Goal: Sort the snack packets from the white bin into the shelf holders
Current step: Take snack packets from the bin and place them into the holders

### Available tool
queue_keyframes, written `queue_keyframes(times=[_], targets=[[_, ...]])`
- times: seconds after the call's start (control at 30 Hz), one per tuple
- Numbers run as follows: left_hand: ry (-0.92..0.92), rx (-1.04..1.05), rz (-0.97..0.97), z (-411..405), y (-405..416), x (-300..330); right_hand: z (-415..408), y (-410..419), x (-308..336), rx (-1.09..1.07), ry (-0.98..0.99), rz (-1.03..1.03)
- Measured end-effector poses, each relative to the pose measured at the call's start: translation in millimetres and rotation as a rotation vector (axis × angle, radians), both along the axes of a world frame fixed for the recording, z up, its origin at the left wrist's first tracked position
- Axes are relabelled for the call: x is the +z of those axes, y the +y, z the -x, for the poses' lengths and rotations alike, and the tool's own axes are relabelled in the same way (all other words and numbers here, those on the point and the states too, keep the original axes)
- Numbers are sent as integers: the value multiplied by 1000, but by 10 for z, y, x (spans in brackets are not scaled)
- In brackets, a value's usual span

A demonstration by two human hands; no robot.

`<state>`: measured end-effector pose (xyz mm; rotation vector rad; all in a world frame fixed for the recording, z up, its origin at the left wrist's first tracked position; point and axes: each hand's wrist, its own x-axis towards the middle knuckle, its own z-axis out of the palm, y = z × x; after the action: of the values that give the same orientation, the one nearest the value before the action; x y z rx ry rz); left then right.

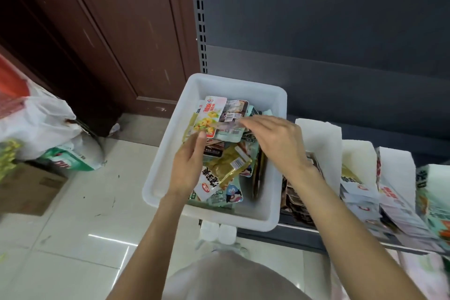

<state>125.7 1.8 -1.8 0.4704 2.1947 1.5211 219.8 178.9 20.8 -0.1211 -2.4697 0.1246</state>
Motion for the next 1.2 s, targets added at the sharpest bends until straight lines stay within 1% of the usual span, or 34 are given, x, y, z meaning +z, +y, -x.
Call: queue_keyframes(times=[0.07,0.13,0.17,0.23,0.27,0.33,0.4,0.47,0.53,0.6,0.63,0.7,0.73,0.83,1.0,1.1,1.2], targets=[[-120,18,-188,-130,-1,215,-150,-91,36,-104,145,66],[-222,-65,-326,-238,47,365,-228,-240,53,-197,239,201],[-258,-117,-360,-278,85,388,-245,-321,40,-221,271,282],[-339,-201,-405,-374,193,451,-269,-476,2,-222,291,423],[-372,-202,-425,-419,246,465,-281,-535,-31,-214,278,449],[-388,-120,-453,-481,331,499,-287,-604,-92,-192,213,423],[-281,-19,-400,-512,400,526,-324,-597,-97,-154,134,426],[-90,-2,-304,-495,441,518,-404,-538,-29,-131,86,488],[106,-117,-271,-463,507,560,-540,-430,128,-195,122,620],[288,-302,-281,-451,628,645,-725,-274,328,-302,205,771],[338,-403,-302,-471,709,682,-833,-187,414,-341,232,819],[347,-555,-329,-561,889,702,-1055,-33,530,-424,221,817],[307,-591,-337,-608,975,691,-1151,22,554,-467,195,785],[189,-638,-363,-695,1163,571,-1344,119,461,-546,166,723],[113,-644,-354,-700,1167,382,-1492,146,248,-647,168,674],[131,-665,-342,-716,1150,366,-1561,160,237,-706,170,616],[244,-655,-304,-741,1172,351,-1612,189,247,-703,161,565]])
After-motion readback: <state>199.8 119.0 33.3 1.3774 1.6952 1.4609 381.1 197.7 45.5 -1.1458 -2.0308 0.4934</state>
